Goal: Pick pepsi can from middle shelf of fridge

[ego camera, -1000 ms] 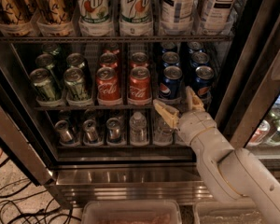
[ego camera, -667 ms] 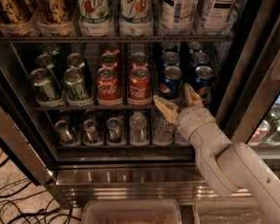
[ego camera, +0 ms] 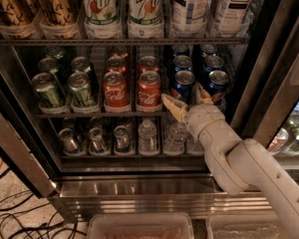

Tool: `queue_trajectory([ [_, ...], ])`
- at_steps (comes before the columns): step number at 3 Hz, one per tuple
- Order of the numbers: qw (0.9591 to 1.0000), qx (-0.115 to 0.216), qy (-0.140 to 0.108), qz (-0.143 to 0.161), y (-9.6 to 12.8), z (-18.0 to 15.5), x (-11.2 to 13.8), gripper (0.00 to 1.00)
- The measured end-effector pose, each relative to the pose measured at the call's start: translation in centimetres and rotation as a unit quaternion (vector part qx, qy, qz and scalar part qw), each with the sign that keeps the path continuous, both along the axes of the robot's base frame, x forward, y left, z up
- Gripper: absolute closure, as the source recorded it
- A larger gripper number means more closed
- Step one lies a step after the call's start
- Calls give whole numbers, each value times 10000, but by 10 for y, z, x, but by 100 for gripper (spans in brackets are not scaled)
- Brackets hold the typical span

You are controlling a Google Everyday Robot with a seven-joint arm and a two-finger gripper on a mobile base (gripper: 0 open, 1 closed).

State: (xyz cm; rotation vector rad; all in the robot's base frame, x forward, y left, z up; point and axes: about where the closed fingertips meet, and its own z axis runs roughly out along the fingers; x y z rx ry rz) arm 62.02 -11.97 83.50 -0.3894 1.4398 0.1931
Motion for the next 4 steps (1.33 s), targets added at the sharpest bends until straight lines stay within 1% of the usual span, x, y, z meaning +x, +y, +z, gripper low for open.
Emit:
queue_trajectory([
  [1, 10000, 22, 43, 8, 4, 0, 14, 29],
  [2, 10000, 24, 42, 10, 4, 0, 15, 48],
  [4, 10000, 24, 42, 10, 4, 0, 15, 94],
])
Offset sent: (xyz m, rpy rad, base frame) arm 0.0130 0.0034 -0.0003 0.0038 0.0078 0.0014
